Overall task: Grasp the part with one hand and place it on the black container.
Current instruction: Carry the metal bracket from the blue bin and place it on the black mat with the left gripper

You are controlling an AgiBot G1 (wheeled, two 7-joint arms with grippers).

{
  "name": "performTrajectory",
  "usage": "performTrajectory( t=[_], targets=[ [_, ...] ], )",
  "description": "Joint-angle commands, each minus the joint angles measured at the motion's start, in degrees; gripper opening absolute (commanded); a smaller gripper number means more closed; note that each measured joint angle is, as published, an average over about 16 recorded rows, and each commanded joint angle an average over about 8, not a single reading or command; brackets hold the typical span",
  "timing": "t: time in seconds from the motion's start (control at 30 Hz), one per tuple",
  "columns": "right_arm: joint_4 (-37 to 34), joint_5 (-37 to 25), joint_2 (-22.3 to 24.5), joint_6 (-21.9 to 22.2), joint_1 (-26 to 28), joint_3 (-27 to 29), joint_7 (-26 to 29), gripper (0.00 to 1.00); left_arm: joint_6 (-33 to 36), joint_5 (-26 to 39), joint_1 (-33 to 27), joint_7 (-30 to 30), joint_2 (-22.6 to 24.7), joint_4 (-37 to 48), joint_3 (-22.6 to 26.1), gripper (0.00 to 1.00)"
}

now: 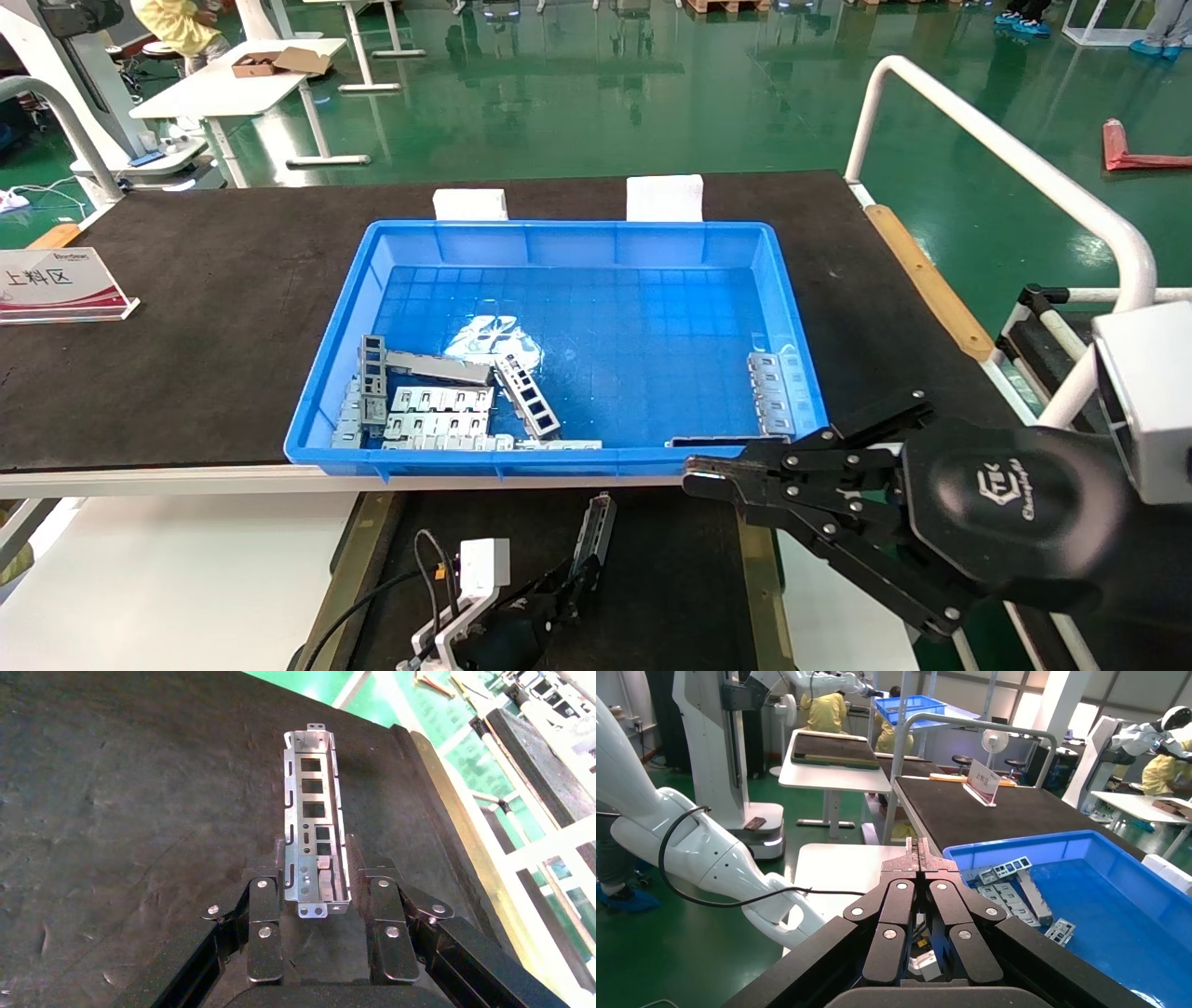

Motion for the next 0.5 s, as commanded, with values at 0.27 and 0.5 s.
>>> performTrajectory(
  t=[0.27, 0.5],
  targets=[
    [0.0, 0.0, 0.0, 0.0, 0.0, 0.0, 0.0, 1.0, -1.03, -0.51, 0.88, 0.92, 0.78, 0.06, -1.21, 1.0],
    [0.0, 0.0, 0.0, 0.0, 0.0, 0.0, 0.0, 1.0, -1.59, -0.84, 1.2, 1.49, 0.92, -0.29, -1.59, 1.0]
  ],
)
